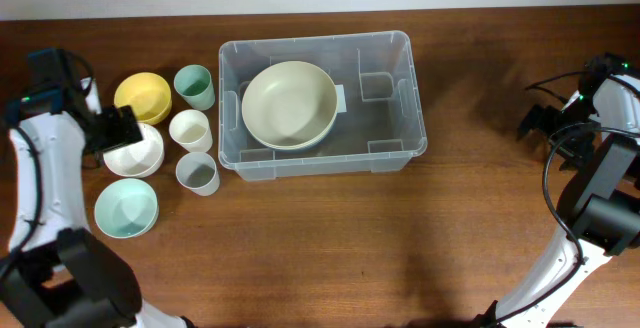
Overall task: Pack container
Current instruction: 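Move the left gripper over the white bowl on the left, then lower the left gripper onto the white bowl's rim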
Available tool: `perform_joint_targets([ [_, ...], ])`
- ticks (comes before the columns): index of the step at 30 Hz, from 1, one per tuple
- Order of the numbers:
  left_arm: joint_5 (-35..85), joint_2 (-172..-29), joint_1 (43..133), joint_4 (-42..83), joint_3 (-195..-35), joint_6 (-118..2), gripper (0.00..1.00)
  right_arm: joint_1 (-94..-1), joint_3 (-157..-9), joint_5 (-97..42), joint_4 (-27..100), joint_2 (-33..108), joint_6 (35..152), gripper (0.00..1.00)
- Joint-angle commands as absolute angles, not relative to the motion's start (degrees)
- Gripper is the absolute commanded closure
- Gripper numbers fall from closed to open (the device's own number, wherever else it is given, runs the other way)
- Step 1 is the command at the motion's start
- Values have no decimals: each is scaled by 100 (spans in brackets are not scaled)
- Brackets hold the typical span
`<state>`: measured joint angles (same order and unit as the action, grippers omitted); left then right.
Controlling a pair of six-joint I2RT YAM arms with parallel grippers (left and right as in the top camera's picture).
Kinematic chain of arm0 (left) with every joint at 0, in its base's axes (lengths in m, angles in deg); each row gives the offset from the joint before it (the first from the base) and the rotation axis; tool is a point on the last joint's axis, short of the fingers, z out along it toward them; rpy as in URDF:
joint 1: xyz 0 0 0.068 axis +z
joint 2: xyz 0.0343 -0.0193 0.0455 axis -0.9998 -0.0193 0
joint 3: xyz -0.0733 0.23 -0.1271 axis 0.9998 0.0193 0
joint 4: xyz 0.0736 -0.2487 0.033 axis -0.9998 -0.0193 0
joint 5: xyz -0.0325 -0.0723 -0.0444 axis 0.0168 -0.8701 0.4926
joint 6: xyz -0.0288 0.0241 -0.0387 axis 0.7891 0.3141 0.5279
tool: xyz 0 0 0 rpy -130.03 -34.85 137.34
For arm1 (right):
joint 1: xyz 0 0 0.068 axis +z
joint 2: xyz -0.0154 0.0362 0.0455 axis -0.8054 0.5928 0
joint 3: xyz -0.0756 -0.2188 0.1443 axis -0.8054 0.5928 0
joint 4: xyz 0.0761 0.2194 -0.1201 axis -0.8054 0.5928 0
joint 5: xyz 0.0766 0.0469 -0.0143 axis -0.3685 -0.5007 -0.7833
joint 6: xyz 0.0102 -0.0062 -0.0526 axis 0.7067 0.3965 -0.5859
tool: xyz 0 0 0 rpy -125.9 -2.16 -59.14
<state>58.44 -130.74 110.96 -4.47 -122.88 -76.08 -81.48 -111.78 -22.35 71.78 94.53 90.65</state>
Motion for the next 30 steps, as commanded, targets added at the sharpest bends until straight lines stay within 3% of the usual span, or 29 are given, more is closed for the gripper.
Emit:
perform_joint_targets([
  [1, 5768, -13260, 11338, -455, -12356, -7420, 0, -8185, -11158, -2226, 7174, 9357, 9026, 1],
  [30, 5785, -14399, 11410, 251, -12356, -7905, 0, -8185, -11158, -2226, 7174, 9357, 9026, 1],
])
